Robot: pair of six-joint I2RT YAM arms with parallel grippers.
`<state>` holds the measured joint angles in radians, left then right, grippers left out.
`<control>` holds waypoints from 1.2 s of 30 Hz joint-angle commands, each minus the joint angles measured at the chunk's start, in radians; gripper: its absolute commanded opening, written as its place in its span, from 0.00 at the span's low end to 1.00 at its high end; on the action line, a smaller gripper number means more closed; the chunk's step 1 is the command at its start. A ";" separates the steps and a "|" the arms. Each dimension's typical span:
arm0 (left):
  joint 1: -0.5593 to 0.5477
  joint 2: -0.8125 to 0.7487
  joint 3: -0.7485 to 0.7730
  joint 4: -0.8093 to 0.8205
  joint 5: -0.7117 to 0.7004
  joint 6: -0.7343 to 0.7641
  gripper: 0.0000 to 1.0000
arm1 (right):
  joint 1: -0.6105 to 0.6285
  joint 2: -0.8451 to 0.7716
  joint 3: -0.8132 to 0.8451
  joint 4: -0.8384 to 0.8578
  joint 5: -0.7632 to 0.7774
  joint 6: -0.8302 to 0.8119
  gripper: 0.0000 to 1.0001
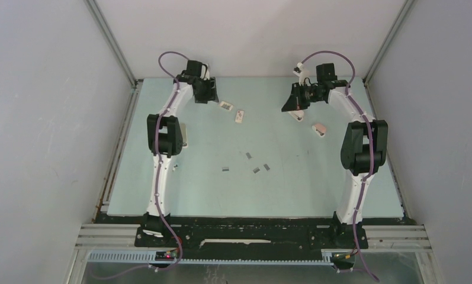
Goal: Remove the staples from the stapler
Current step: Move the staple box to the center of the board.
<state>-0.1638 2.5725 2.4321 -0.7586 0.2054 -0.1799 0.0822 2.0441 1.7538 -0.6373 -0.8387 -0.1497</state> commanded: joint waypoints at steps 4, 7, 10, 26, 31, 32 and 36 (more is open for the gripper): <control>0.021 0.038 0.054 0.040 0.051 -0.185 0.59 | -0.004 -0.048 -0.005 0.021 0.003 0.011 0.12; 0.028 0.046 0.052 0.055 0.099 -0.200 0.59 | -0.006 -0.047 -0.007 0.025 0.001 0.012 0.12; 0.039 0.044 0.052 0.065 0.121 -0.193 0.59 | -0.012 -0.048 -0.010 0.024 0.001 0.012 0.12; 0.041 0.087 0.068 0.068 0.180 -0.136 0.59 | -0.016 -0.037 -0.010 0.030 0.003 0.017 0.12; 0.037 0.094 0.063 0.067 0.184 -0.142 0.56 | -0.022 -0.032 -0.010 0.030 0.003 0.016 0.12; 0.037 0.094 0.062 0.065 0.183 -0.142 0.55 | -0.023 -0.032 -0.009 0.030 0.003 0.016 0.12; 0.035 0.093 0.060 0.066 0.183 -0.139 0.52 | -0.025 -0.030 -0.008 0.032 0.002 0.019 0.12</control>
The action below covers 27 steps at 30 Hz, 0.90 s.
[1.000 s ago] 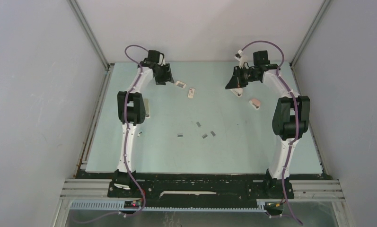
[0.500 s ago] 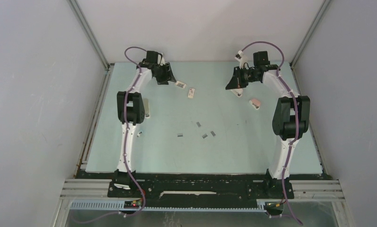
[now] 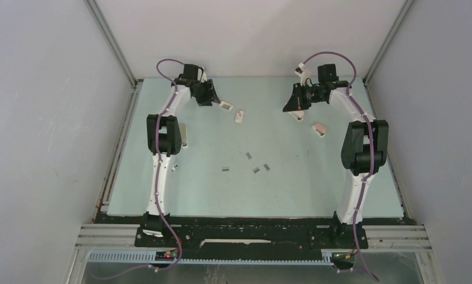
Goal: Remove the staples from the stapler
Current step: Move the staple box to the center of the board.
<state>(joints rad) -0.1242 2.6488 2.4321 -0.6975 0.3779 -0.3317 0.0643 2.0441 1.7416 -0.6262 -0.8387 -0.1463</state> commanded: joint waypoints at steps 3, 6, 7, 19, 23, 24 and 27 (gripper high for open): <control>-0.006 0.016 0.057 0.004 0.019 0.019 0.50 | -0.008 -0.030 0.003 0.020 0.001 0.016 0.12; -0.006 0.018 0.053 0.003 0.033 0.027 0.47 | -0.005 -0.026 0.002 0.022 0.000 0.016 0.12; -0.007 0.019 0.052 0.004 0.038 0.029 0.47 | -0.002 -0.023 0.001 0.022 -0.002 0.016 0.12; -0.006 0.020 0.049 0.016 0.083 0.043 0.39 | 0.025 0.002 0.007 0.027 -0.002 0.021 0.12; -0.004 0.021 0.048 0.020 0.100 0.043 0.38 | 0.025 0.005 0.007 0.028 0.000 0.021 0.12; -0.003 0.022 0.047 0.021 0.103 0.043 0.38 | 0.025 0.005 0.007 0.028 0.000 0.022 0.12; -0.002 0.023 0.045 0.022 0.107 0.041 0.34 | 0.024 0.005 0.007 0.029 -0.001 0.022 0.12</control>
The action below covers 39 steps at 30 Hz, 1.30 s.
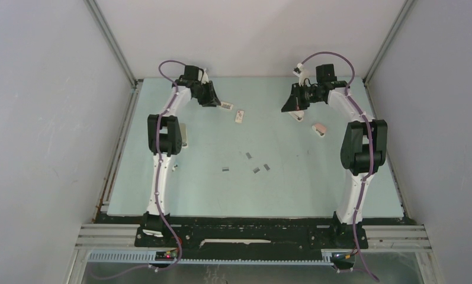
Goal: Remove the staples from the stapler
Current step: Move the staple box to the center of the board.
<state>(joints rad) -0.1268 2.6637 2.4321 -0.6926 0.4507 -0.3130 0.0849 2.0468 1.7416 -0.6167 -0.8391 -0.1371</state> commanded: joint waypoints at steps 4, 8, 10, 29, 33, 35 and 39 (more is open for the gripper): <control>0.002 0.009 0.045 0.019 0.037 0.021 0.28 | -0.002 0.004 0.008 0.018 0.000 0.014 0.12; 0.002 0.009 0.044 0.019 0.040 0.020 0.24 | -0.005 0.006 0.012 0.018 -0.003 0.017 0.12; 0.001 0.010 0.044 0.019 0.041 0.020 0.21 | -0.007 0.005 0.013 0.019 -0.001 0.019 0.12; 0.011 -0.016 0.037 0.004 0.063 0.053 0.00 | -0.020 -0.004 0.013 0.017 0.005 0.018 0.12; 0.027 -0.059 -0.014 0.008 0.084 0.055 0.00 | -0.018 -0.004 0.012 0.017 0.005 0.019 0.12; 0.034 -0.078 -0.041 0.010 0.094 0.055 0.00 | -0.015 -0.005 0.012 0.017 0.006 0.019 0.12; 0.037 -0.105 -0.082 0.010 0.096 0.056 0.00 | -0.006 -0.016 0.005 0.020 0.011 0.018 0.12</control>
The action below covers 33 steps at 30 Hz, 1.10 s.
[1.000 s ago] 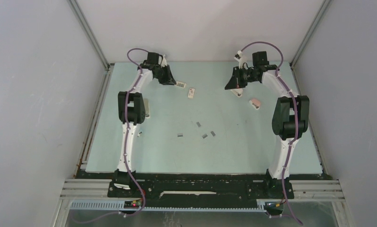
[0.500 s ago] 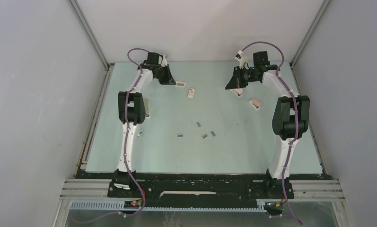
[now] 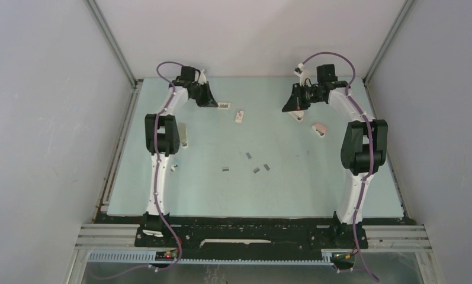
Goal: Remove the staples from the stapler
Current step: Move the staple box to the center of the board.
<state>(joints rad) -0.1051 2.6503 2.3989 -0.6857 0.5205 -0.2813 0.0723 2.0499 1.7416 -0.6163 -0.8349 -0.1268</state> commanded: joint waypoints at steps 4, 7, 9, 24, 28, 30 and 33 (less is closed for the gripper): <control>0.020 -0.123 -0.088 0.004 0.024 0.027 0.00 | 0.009 -0.036 -0.012 0.028 0.011 0.007 0.12; 0.021 -0.158 -0.136 0.006 0.026 0.039 0.00 | 0.010 -0.050 -0.024 0.034 0.013 0.006 0.12; 0.020 -0.191 -0.180 0.010 0.028 0.051 0.00 | 0.012 -0.056 -0.032 0.037 0.014 0.006 0.12; 0.014 -0.531 -0.727 0.180 -0.015 0.057 0.00 | 0.039 -0.120 -0.099 0.021 -0.024 -0.037 0.13; -0.001 -0.630 -0.900 0.261 -0.038 0.022 0.00 | 0.049 -0.139 -0.107 -0.021 -0.058 -0.070 0.13; -0.012 -0.690 -1.002 0.332 -0.046 -0.014 0.00 | 0.055 -0.151 -0.119 -0.037 -0.066 -0.085 0.13; -0.046 -0.780 -1.144 0.464 -0.061 -0.084 0.00 | 0.063 -0.175 -0.149 -0.051 -0.075 -0.107 0.13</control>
<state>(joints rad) -0.1074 2.0132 1.3911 -0.4160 0.4839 -0.2760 0.1200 1.9553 1.6199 -0.6319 -0.8692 -0.1787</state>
